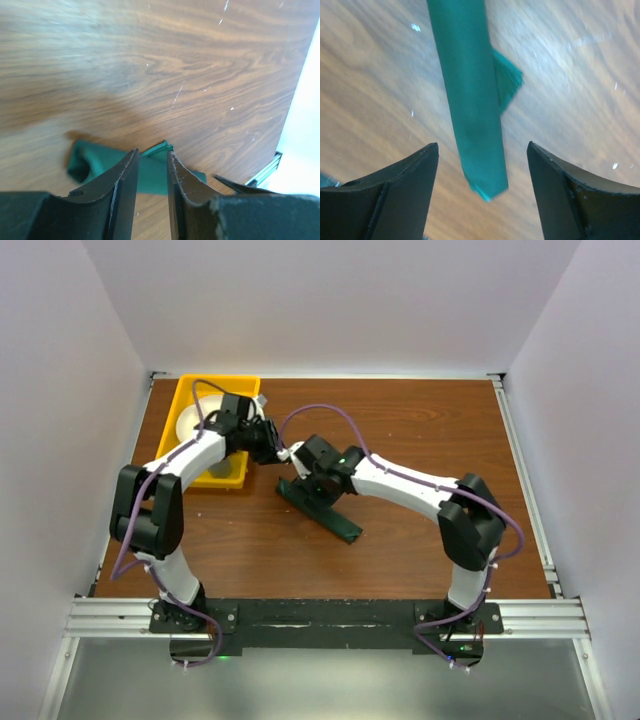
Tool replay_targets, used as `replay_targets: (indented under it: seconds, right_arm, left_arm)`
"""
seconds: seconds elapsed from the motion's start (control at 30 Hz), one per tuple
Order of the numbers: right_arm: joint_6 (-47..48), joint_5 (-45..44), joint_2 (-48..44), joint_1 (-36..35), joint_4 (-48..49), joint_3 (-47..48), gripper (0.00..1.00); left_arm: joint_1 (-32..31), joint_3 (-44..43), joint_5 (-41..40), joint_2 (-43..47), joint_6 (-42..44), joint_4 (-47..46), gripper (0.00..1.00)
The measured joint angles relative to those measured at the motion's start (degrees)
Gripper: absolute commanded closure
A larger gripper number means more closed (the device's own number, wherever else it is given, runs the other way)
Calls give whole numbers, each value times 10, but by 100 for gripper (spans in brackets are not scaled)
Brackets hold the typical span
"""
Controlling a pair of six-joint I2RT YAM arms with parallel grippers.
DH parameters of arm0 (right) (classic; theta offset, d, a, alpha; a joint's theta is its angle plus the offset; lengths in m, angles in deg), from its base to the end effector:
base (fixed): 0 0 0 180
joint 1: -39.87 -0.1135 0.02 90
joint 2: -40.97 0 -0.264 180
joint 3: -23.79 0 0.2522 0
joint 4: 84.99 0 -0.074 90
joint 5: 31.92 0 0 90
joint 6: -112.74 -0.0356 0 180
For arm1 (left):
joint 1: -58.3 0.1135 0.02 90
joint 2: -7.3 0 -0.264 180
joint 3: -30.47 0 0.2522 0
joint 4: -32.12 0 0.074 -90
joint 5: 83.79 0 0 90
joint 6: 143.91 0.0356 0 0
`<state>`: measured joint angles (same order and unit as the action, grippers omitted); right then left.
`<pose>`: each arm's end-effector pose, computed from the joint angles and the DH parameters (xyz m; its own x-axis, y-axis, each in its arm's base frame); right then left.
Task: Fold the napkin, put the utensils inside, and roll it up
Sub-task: Roll the napkin with the utensil
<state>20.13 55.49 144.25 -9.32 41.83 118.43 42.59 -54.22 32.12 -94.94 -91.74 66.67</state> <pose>0.2507 0.2879 0.2360 -0.6093 -0.6360 -0.4736 -0.7152 0.6987 -0.0183 0.3631 -0.1183 0.2118 -0.9078 -0.3177 -0.2737 -0.0694 0.7575 -0.6491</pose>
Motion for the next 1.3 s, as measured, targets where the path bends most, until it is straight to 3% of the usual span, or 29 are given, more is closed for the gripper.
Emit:
replay_targets:
  seconds: [0.3, 0.97, 1.0, 1.1, 1.23, 1.3]
  right_arm:
    - [16, -116, 78, -92, 19, 27, 32]
    - [45, -190, 122, -104, 44, 11, 37]
    - [47, -193, 123, -104, 45, 11, 39]
    - [50, -201, 123, -104, 56, 7, 59]
    - [50, -207, 126, -101, 74, -3, 69]
    - [49, -207, 126, -98, 83, -7, 81]
  left_arm:
    - [43, 21, 3, 85, 2, 16, 63]
    - [51, 52, 24, 94, 2, 15, 63]
    - [51, 52, 24, 94, 2, 16, 63]
    - [51, 52, 24, 94, 2, 16, 63]
    - [52, 52, 24, 94, 6, 15, 63]
    - [55, 52, 26, 94, 10, 16, 63]
